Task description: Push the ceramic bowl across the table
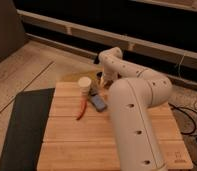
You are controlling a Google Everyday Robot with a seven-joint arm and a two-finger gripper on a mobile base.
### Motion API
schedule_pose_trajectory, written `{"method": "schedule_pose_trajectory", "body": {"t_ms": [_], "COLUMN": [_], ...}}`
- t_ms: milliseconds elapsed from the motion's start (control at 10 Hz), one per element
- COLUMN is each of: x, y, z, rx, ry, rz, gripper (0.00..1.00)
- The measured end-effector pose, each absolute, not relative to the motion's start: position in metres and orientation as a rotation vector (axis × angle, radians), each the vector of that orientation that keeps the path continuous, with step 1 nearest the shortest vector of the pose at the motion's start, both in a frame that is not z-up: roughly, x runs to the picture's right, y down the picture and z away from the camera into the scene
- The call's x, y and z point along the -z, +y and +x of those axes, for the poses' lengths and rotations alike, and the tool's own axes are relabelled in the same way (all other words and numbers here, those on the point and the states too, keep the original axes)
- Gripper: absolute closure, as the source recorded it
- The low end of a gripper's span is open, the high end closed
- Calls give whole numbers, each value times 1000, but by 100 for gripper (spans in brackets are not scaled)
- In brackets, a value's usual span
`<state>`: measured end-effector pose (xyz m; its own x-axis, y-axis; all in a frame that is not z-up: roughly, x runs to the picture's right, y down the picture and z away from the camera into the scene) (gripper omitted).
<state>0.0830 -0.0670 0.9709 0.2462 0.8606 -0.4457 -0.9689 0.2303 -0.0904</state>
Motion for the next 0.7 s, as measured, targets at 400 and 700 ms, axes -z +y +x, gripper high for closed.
{"method": "schedule_pose_trajectory", "body": {"t_ms": [400,700], "x": [-967,-967], "y": [-77,-77], "z": [81,81], "rx": [-1279,-1279], "ry": [309,309], "rz": [-364,-364], "gripper": [35,35]}}
